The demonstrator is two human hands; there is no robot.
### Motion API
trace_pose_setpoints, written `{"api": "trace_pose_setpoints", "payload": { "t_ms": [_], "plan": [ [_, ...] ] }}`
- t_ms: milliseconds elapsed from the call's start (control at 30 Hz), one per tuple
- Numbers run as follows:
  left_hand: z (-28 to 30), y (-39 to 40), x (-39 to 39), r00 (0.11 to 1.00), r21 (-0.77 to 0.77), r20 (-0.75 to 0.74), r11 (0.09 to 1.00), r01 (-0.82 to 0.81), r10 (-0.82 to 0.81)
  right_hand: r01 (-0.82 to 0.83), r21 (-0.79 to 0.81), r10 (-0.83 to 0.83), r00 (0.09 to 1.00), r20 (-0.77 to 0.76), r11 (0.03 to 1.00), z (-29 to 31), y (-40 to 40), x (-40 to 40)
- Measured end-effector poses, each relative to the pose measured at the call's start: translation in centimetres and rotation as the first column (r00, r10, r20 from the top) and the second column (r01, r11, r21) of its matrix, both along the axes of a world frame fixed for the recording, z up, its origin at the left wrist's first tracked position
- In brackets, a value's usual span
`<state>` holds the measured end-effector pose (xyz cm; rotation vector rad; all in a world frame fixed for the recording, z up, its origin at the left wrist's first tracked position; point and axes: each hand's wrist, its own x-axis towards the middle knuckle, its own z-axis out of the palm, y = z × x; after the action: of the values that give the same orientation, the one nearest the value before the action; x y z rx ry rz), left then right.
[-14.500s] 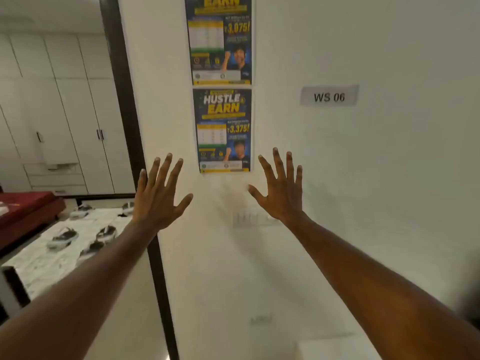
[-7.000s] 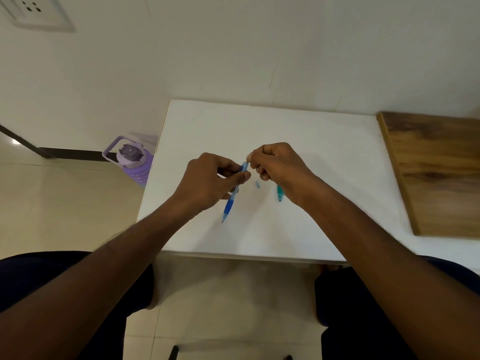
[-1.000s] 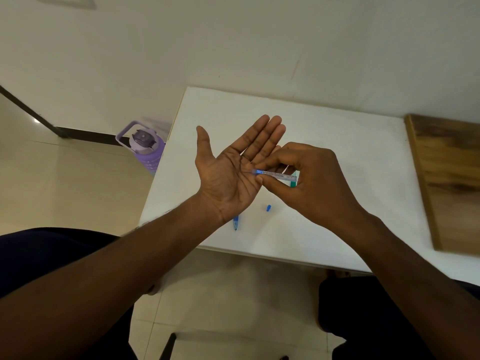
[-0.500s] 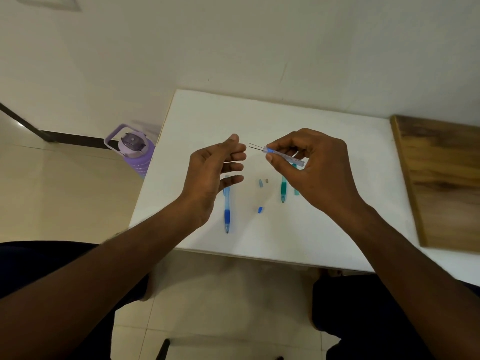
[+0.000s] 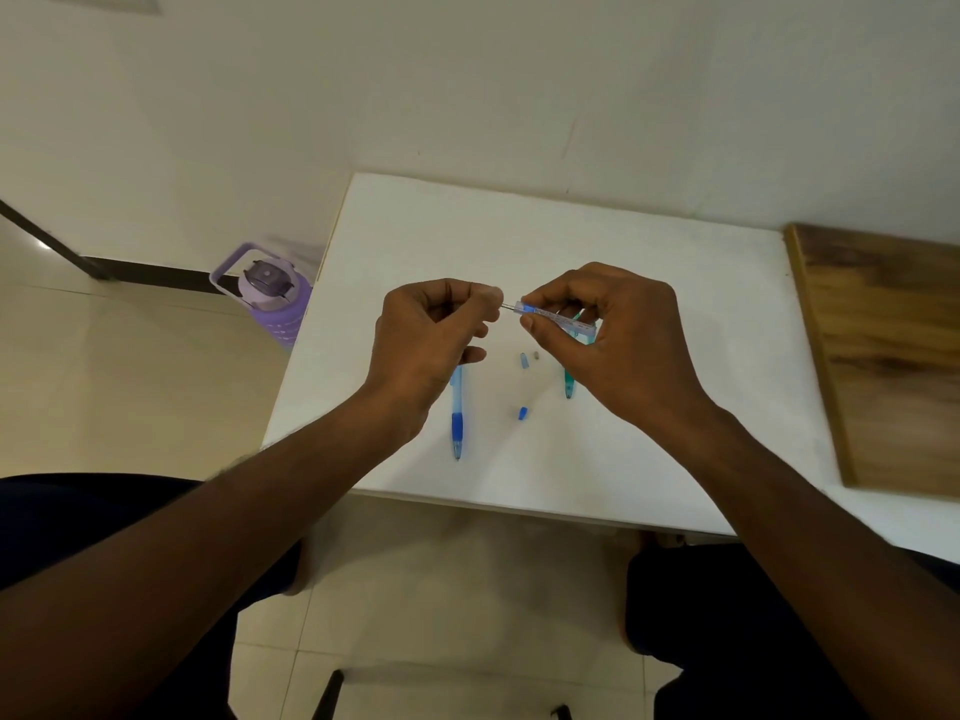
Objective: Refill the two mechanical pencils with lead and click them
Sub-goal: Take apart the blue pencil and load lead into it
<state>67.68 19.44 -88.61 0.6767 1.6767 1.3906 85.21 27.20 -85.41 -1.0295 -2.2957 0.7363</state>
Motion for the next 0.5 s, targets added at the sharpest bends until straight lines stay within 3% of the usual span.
{"api": "trace_pose_setpoints", "payload": {
  "t_ms": [167,300,500],
  "plan": [
    [0.4,0.1,-0.2,0.996,0.012,-0.085,1.0,0.009,-0.008,0.015,-0.012,-0.015,1.0,-0.025,1.0,-0.4,0.0,0.0],
    [0.6,0.1,-0.7,0.971,0.002,-0.238,1.0,0.011,-0.01,0.041,-0.088,-0.048,0.996,-0.076,0.995,-1.1,0.0,-0.1],
    [1.5,-0.2,-0.9,0.85,0.066,-0.526,0.996,0.063,-0.019,0.163,-0.179,-0.184,0.977,-0.111,0.97,-3.5,-0.8,-0.8]
  ]
}}
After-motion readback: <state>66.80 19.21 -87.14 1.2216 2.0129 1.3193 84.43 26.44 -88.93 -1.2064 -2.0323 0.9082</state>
